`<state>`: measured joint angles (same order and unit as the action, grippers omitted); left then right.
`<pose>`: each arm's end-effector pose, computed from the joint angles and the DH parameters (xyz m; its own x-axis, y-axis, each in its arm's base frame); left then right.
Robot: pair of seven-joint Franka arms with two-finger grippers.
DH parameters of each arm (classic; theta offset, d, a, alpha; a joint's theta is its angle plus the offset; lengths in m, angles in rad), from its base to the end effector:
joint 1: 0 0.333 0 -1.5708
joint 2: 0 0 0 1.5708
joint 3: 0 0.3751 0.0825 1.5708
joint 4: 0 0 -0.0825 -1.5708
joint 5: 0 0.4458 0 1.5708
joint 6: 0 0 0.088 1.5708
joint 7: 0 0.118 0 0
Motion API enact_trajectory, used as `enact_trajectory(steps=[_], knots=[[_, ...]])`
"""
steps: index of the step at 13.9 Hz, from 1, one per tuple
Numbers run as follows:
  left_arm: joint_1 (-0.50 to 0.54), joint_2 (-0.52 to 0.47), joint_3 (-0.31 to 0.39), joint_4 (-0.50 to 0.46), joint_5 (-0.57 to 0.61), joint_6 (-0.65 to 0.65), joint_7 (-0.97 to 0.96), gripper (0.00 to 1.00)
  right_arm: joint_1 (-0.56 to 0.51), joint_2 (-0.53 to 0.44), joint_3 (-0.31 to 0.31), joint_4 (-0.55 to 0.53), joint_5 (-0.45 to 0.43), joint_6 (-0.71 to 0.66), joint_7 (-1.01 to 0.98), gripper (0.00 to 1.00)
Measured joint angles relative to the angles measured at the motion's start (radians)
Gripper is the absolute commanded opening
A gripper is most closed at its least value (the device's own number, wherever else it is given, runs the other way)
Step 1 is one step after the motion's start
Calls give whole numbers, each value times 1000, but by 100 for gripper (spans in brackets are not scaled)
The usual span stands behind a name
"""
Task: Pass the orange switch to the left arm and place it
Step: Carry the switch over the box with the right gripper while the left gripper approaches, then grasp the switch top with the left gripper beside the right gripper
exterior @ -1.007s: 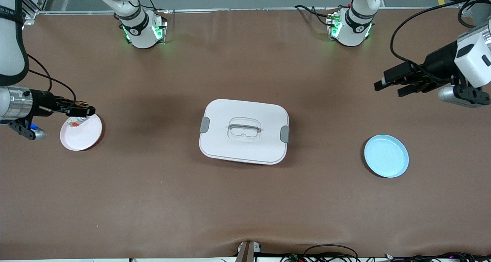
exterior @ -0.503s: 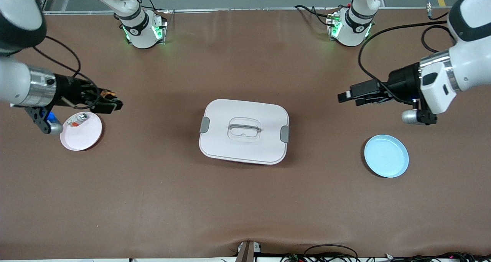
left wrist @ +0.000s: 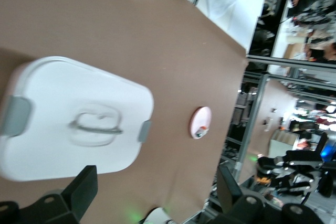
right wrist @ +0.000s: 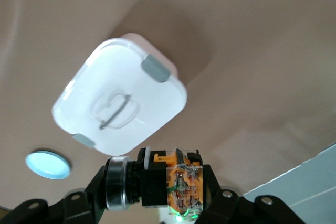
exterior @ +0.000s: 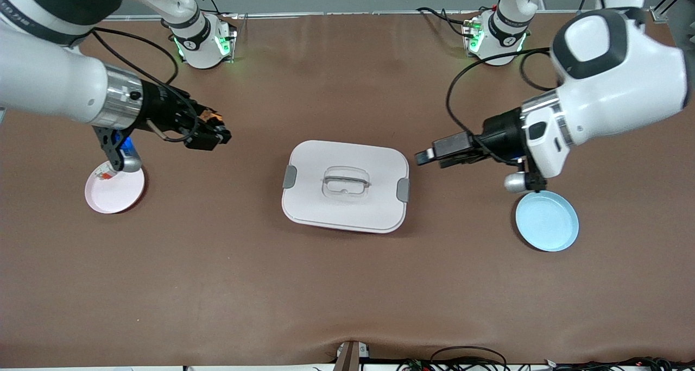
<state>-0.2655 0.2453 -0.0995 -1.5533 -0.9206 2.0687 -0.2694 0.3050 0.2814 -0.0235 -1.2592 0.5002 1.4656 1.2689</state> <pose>0.6820 -0.3041 0.5920 0.9715 0.1928 -0.1379 0.2263 -0.5815 0.7815 0.6595 0.2568 0.6572 0.5281 -0.7067 -0.4708 -0.8236 -0.5613 -0.0813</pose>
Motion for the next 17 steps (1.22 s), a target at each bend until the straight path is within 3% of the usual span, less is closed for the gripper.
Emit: enact_trajectory(steps=[5, 11, 17], knots=[[-121, 59, -1, 50, -14, 194, 30, 100, 73, 104, 0, 101, 30, 95, 179, 0], [-257, 121, -1, 64, -15, 524, 116, 100, 150, 200, -1, 156, 31, 240, 313, 0], [-328, 189, -2, 87, -15, 648, 154, 100, 170, 307, -1, 237, 32, 325, 418, 0]])
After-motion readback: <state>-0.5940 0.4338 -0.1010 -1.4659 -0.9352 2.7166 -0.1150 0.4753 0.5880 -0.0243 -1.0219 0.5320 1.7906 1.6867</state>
